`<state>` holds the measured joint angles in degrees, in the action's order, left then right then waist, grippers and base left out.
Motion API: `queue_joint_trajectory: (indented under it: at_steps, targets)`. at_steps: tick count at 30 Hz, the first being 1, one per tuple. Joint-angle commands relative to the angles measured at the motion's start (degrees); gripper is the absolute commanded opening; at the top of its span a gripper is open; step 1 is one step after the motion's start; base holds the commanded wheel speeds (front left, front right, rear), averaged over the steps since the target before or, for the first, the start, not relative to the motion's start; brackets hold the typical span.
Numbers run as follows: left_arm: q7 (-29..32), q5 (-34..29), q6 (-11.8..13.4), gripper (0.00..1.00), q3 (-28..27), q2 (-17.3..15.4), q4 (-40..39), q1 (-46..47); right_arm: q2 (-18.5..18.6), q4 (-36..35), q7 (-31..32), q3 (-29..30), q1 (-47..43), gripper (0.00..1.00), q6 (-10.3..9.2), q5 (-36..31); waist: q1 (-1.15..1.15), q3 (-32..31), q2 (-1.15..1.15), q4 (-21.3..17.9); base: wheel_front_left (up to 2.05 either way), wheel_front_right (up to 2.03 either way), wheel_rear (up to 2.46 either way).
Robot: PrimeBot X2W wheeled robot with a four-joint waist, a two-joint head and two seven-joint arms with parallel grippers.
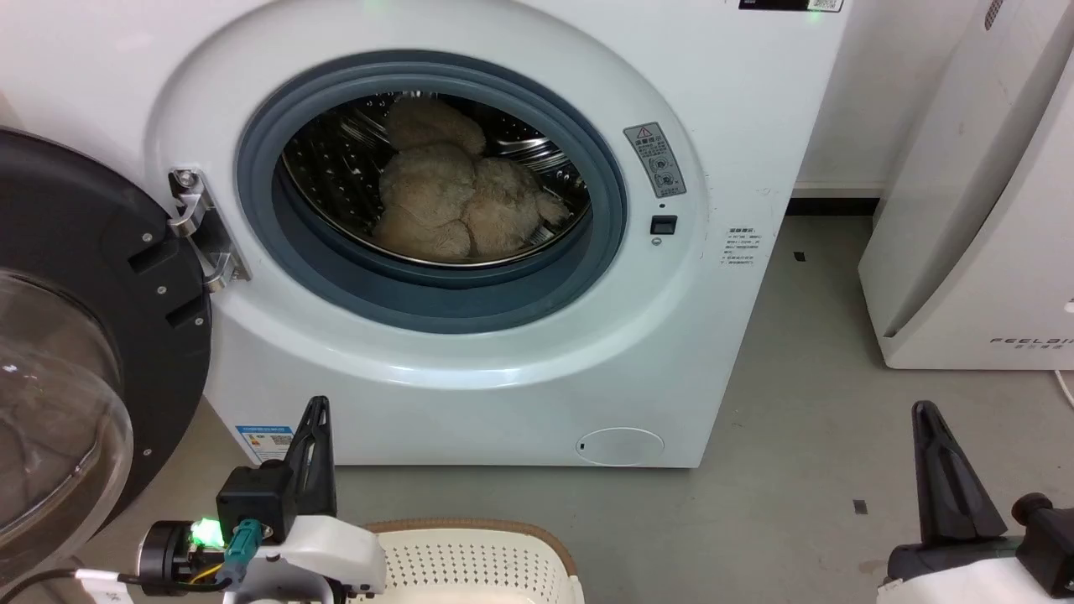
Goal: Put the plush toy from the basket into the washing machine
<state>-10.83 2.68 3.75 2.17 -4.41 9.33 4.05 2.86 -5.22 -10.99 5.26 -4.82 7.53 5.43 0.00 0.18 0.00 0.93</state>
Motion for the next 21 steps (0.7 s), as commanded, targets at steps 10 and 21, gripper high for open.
queue_joint_trajectory:
  at_steps: [10,21]
  targets:
    - [1.33,-0.65,-0.78,0.0,-0.44,0.26,-1.46,-1.23,0.01,0.84,1.45,-0.69,1.25,0.0,-0.02,-0.89,0.0,-0.02,0.0,-0.1,0.0,0.0,0.0]
    - [2.61,-0.92,-1.18,0.0,-0.67,0.43,-2.53,-1.61,0.01,1.43,2.74,-1.31,1.74,0.0,-0.02,-1.5,0.0,-0.04,0.0,-0.22,0.0,0.0,0.0]
